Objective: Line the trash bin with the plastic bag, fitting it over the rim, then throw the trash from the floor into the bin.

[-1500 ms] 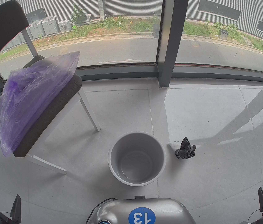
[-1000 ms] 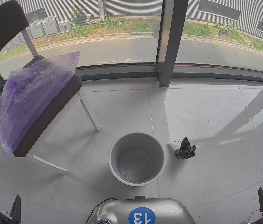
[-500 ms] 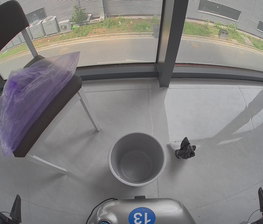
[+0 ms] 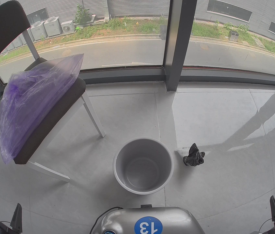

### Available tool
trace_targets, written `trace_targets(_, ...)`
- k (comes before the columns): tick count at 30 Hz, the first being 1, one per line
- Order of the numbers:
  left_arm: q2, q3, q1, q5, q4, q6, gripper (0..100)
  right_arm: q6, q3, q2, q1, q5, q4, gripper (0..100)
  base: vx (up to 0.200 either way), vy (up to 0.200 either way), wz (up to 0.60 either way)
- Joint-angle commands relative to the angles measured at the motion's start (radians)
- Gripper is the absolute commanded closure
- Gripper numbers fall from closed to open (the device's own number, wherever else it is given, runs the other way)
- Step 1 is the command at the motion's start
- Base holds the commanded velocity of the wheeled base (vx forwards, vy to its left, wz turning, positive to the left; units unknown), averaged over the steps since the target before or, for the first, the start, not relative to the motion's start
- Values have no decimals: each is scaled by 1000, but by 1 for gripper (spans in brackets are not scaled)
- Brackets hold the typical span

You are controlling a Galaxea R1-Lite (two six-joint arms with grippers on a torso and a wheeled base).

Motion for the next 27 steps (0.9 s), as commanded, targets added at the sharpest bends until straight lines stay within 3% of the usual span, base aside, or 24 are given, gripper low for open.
trace_targets(1,-16,18,0,0,0,0,0,0,17,-16,0,0,0,0,0,0,0)
trace_targets(19,-16,18,0,0,0,0,0,0,17,-16,0,0,0,0,0,0,0)
trace_targets(27,-16,18,0,-43,0,12,0,-3,17,-16,0,3,0,0,0,0,0)
